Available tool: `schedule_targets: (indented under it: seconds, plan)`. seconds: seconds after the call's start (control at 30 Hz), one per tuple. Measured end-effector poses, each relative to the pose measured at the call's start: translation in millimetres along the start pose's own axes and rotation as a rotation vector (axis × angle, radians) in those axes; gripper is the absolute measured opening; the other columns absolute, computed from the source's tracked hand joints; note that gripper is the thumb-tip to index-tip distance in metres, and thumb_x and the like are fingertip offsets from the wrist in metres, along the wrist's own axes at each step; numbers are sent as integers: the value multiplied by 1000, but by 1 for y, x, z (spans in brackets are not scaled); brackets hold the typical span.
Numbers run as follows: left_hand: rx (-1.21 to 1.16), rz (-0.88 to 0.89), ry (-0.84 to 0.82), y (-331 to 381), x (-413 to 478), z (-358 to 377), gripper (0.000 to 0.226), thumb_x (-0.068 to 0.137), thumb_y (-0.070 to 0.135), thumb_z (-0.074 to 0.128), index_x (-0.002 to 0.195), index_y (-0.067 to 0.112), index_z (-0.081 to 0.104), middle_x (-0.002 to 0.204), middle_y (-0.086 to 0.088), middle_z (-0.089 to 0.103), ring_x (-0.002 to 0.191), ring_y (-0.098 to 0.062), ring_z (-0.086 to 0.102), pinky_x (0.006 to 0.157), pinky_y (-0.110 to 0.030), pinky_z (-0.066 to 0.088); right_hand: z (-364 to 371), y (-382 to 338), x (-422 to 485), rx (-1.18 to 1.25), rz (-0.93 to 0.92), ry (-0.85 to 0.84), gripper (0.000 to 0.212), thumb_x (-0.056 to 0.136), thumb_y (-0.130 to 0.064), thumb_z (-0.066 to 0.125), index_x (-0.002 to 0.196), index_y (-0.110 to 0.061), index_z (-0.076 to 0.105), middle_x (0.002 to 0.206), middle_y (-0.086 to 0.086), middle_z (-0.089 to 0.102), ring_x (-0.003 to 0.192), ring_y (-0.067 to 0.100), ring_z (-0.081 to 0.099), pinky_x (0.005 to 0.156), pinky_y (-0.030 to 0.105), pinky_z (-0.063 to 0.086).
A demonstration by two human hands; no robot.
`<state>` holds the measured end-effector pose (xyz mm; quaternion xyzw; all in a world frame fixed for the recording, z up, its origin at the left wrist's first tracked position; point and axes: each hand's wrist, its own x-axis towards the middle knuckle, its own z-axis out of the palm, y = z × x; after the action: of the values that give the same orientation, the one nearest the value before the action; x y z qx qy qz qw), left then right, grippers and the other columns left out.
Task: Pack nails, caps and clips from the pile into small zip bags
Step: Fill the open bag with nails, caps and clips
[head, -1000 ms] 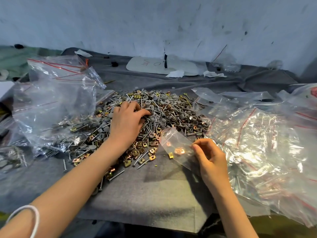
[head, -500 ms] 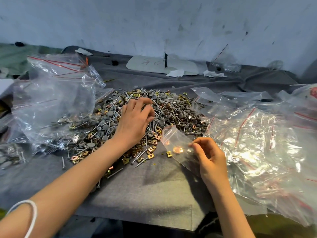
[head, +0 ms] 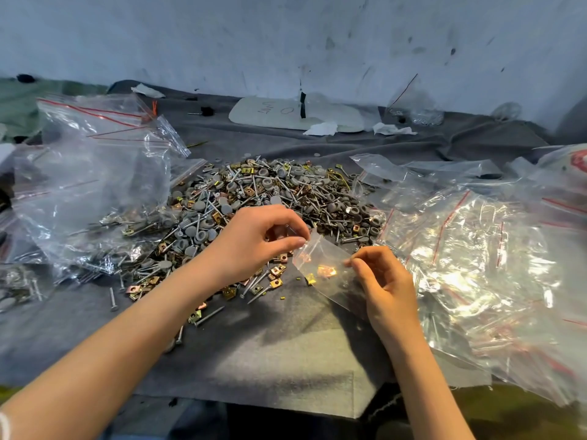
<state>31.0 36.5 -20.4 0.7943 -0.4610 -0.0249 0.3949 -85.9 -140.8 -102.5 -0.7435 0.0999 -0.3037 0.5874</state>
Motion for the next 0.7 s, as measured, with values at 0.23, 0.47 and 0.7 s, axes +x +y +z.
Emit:
schedule_targets:
  seconds: [0.23,0.47,0.7]
  plan:
    - [-168,-69,-20,8,1,-1,35,81,5,74,111,22,67,89,4,70,79,-18,64,75,-22,55,0,1,0,12,-15,0,12,91,-7,59,87,-18,60,85,0,69,80,11,65,72,23,50]
    - [-328,-44,13,9,0,-2,45,85,3,69,120,30,60,100,5,72,93,-5,69,83,-17,53,0,1,1,89,-26,36,21,92,-5,57,85,-25,60,82,-5,68,78,8,63,73,19,48]
    - [264,-211,-109,-22,-4,-6,32,92,23,65,123,26,61,109,12,65,97,-1,60,98,-30,48,-1,0,1,102,-22,68,22,92,-4,56,84,-24,59,80,-5,68,74,8,59,70,19,45]
